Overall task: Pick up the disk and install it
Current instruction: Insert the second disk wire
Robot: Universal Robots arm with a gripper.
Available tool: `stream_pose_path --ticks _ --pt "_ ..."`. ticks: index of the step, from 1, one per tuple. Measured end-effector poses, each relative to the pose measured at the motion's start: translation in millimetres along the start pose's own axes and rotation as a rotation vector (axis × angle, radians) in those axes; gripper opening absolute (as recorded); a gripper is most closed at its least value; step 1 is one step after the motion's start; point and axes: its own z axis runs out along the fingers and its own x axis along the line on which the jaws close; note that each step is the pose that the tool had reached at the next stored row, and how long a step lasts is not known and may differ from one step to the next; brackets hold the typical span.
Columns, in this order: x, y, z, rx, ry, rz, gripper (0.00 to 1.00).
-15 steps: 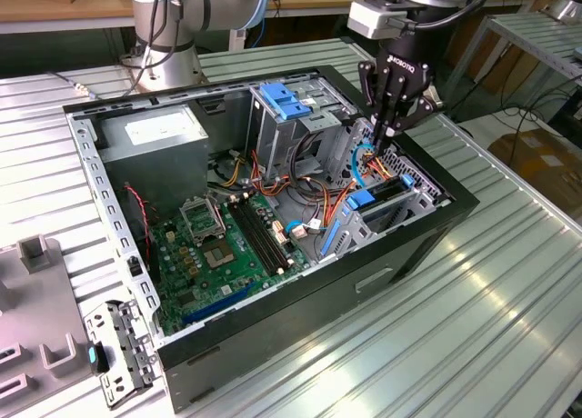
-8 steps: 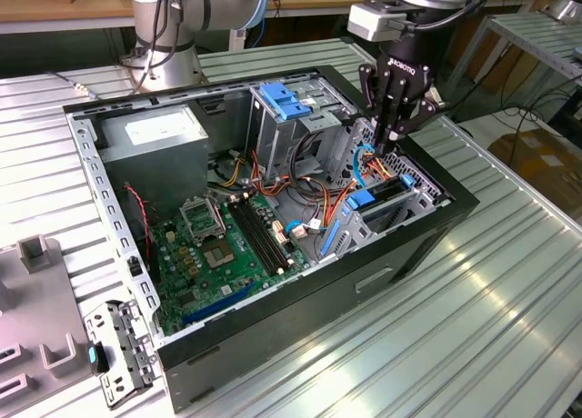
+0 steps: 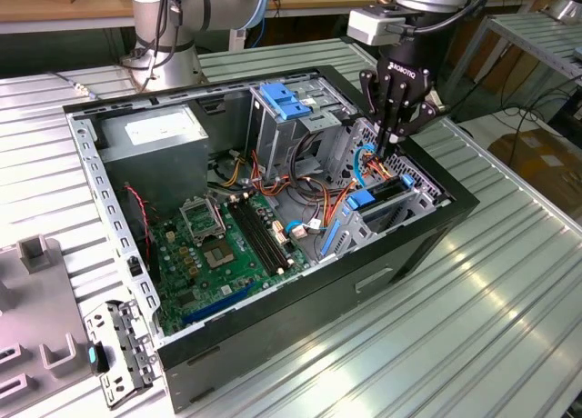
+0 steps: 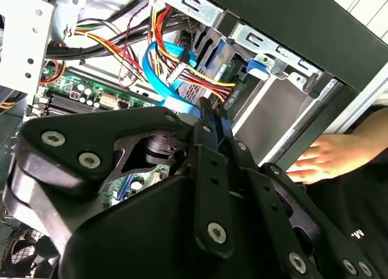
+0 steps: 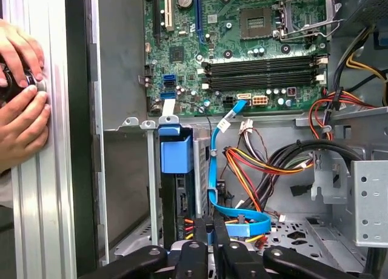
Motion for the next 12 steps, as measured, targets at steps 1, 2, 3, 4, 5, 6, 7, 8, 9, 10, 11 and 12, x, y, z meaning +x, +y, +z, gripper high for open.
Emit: stream_pose_path --ticks 1,2,3,4,5,6,7,8,9,10,11,12 --pt "0.0 0.0 0.1 0.0 -0.0001 0.0 0.16" --pt "0.1 0.0 0.5 0.0 -0.0004 0.0 0.16" --pt "0.7 0.0 0.9 0.0 -0.0007 0.0 0.16" --pt "1.8 0.1 1.3 0.0007 -0.0024 0.0 0.16" --pt "3.1 0.3 1.9 0.002 -0.0062 -0.002 0.16" --pt "4.3 0.4 2.5 0.0031 -0.0091 -0.004 0.16" --pt "6.0 0.9 3.4 0.0048 -0.0146 -0.006 0.16" --pt "7.3 1.7 4.6 0.0061 -0.0229 -0.011 0.16" --pt "7.7 2.4 5.2 0.0066 -0.028 -0.013 0.16" --pt "8.0 3.0 5.7 0.0072 -0.0326 -0.015 0.16" --pt "8.2 3.9 6.3 0.0082 -0.0374 -0.017 0.16" --pt "8.5 4.6 6.7 0.0098 -0.0408 -0.019 0.16"
